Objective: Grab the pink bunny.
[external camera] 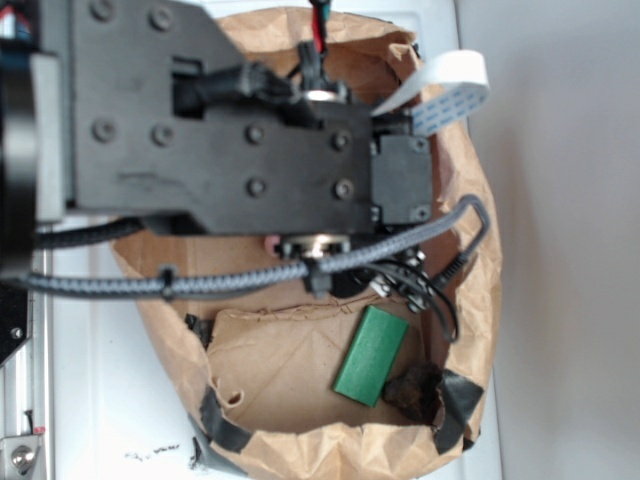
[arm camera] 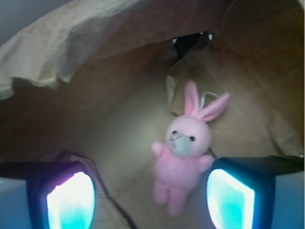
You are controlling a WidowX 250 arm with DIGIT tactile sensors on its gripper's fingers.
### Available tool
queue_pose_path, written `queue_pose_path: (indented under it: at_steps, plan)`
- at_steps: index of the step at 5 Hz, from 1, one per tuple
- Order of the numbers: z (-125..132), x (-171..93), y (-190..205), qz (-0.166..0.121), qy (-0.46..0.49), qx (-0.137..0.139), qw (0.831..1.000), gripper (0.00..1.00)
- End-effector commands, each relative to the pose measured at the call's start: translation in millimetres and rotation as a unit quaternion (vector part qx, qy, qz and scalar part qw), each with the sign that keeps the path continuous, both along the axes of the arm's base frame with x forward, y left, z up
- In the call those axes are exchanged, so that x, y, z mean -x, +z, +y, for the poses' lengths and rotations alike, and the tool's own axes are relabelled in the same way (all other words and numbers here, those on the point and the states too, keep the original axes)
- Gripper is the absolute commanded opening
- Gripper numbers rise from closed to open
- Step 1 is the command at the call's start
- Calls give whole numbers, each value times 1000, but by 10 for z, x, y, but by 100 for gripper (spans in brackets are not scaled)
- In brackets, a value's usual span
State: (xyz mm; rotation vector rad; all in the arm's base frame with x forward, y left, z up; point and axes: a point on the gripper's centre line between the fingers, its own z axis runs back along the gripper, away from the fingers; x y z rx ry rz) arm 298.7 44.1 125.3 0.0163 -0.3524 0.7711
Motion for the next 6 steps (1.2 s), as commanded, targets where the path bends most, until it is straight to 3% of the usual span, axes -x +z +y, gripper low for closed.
queue_pose_path:
  at_steps: [1, 3, 5, 6]
  plan:
    - [164, 5, 172, -20, 14, -2, 1000, 100]
    - [164, 5, 172, -20, 14, -2, 1000, 100]
    - [315, -90, -31, -21, 124, 86, 988, 100]
    - [377, -104, -228, -16, 127, 81, 988, 100]
